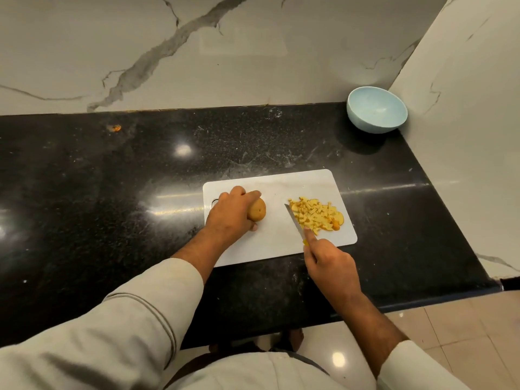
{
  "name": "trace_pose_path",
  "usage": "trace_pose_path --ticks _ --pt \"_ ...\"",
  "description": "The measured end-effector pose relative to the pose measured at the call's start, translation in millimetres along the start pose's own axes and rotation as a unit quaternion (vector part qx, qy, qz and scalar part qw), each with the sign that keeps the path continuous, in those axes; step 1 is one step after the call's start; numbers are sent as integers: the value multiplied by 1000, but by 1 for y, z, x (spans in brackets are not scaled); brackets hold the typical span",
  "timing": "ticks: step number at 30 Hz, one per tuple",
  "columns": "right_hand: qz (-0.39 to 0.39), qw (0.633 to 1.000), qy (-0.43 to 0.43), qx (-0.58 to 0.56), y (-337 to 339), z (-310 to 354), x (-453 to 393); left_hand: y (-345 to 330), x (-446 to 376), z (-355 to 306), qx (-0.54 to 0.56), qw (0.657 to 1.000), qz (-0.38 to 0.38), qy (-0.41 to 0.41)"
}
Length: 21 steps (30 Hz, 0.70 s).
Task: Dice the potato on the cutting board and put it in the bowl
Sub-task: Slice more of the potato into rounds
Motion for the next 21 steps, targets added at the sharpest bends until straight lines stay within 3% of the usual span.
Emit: trace_pose_path --ticks 3,8,21 --pt "-24 999 -21 -25 1 10 -6 -8 4 -10 11 1000 -20 6" --pt "10 995 -96 -14 1 25 -27 -12 3 -15 -2 1000 -4 12" --pt "44 994 -95 6 -21 72 -46 -10 2 -27 -4 999 -40 -4"
Point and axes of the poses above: each hand's wrist, its own x-axis away from the middle knuckle, its own y-axis out of the back of the hand, z = x × y, the point moved 1 cm from there along -x, towards the middle knuckle, and after that the axes turned 1 degree about -z, right-handed, at the moved point
